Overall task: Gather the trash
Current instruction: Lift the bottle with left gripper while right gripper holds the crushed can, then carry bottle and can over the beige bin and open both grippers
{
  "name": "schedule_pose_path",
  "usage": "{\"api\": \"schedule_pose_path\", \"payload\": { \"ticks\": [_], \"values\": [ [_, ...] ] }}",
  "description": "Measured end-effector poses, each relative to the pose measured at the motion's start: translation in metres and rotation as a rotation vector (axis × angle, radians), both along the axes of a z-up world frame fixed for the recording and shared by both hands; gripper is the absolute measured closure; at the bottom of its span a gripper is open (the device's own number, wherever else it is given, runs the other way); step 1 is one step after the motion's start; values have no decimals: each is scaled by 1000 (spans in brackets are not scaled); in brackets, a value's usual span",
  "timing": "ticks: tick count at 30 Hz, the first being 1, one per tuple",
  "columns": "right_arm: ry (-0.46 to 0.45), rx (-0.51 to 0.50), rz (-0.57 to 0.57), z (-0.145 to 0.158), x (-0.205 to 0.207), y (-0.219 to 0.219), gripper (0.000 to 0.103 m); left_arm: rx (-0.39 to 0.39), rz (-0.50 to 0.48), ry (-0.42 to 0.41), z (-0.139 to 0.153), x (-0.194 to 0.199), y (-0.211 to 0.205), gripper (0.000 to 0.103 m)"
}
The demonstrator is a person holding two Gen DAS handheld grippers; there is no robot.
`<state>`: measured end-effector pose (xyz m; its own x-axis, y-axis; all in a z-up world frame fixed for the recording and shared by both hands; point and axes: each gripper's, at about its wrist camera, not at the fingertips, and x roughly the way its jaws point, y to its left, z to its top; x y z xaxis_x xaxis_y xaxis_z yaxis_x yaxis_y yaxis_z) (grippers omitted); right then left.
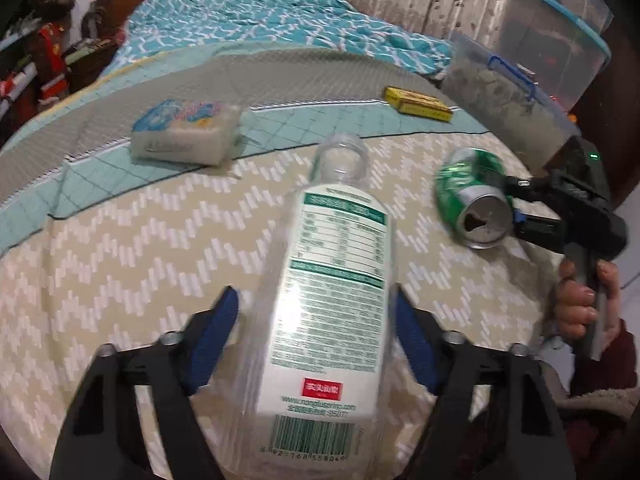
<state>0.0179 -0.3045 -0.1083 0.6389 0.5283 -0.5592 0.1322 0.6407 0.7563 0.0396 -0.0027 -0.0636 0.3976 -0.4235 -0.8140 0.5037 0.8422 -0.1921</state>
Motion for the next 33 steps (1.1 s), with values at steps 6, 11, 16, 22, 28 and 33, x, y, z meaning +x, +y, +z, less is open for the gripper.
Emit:
{"api": "schedule_pose_path", "payload": {
  "ticks": [6,11,16,22,28,33],
  "values": [
    [6,112,16,-11,0,-3,80,-4,-14,-10,2,0,-8,41],
    [-9,188,-43,-18,-11,-34,82,-49,-72,9,10,8,-33,41],
    [-47,187,-146,-14,-35,-75,83,-75,-174,32,14,18,-84,41],
    [-97,162,-317,-5,-77,-141,83,-70,-340,62,19,33,-180,41],
    [-140,109,-528,8,-131,-233,83,-73,-512,92,27,35,-298,41],
    [-155,72,-663,16,-163,-299,83,-64,-644,110,32,28,-400,41]
  ]
}}
